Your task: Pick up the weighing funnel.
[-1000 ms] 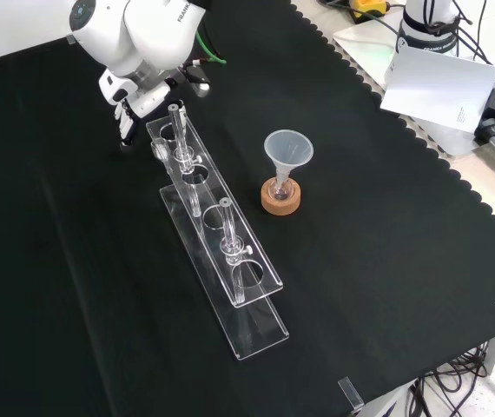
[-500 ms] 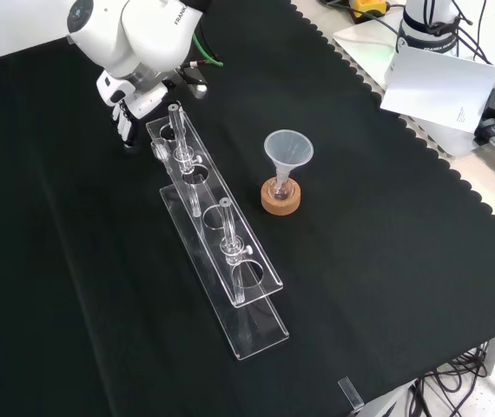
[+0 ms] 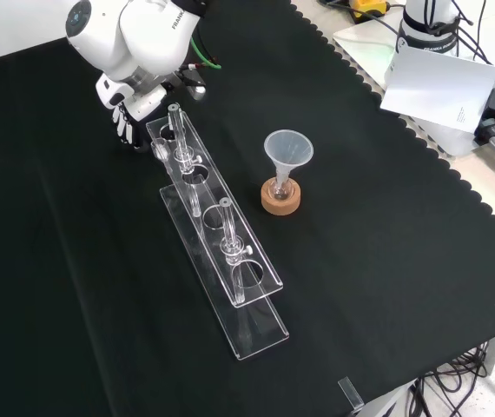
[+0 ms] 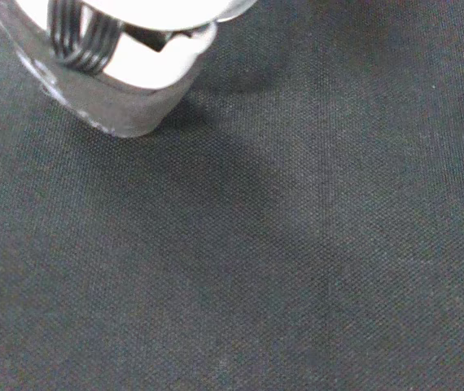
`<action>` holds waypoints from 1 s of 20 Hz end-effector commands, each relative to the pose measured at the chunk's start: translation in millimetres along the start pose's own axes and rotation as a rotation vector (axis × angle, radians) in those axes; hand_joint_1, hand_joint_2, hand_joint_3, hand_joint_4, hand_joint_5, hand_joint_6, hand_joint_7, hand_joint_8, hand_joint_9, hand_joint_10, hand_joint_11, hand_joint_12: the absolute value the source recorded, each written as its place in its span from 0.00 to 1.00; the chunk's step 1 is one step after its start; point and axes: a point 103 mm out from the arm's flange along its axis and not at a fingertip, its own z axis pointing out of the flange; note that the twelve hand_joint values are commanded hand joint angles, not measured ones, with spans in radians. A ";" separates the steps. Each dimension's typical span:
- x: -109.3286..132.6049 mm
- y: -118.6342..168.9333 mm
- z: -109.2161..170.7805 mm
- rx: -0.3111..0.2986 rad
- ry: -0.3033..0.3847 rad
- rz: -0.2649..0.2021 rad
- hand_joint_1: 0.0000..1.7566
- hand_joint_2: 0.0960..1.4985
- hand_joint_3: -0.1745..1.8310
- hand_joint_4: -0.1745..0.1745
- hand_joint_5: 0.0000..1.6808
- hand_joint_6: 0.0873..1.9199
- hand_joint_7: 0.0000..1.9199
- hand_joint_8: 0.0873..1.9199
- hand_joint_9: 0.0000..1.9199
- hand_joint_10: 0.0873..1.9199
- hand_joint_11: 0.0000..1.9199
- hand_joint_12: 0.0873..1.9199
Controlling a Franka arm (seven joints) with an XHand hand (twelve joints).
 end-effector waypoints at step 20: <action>3.2 7.1 -4.8 0.004 -0.013 0.004 0.57 0.49 0.36 0.80 0.56 0.39 0.32 0.31 0.42 0.22 0.29 0.64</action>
